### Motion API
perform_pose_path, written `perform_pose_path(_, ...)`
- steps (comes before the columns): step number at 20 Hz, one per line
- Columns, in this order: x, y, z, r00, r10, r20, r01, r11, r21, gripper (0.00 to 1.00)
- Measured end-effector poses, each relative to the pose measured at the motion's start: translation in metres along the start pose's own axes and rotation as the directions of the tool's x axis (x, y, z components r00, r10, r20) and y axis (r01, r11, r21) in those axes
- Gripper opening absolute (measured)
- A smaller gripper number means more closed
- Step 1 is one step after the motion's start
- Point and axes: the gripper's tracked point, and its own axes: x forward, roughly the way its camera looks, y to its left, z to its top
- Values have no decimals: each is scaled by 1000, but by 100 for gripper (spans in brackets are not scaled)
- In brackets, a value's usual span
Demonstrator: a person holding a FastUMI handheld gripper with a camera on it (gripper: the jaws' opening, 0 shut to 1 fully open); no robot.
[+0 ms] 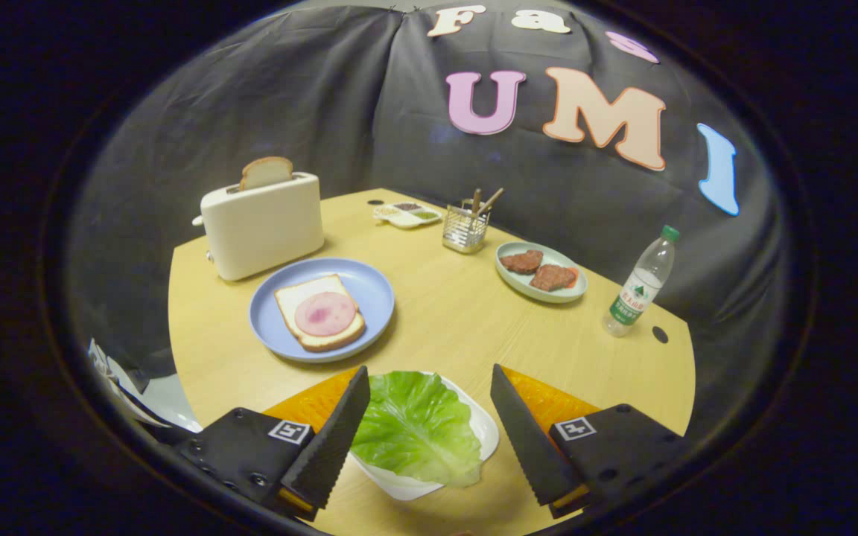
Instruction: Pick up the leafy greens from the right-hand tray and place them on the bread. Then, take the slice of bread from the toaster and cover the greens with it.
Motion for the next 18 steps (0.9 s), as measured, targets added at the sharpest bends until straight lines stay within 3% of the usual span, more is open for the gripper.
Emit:
perform_pose_path(9,28,11,-54,983,37,-181,-33,999,23,100)
perform_pose_path(18,35,14,-77,962,64,-266,-40,995,95,100)
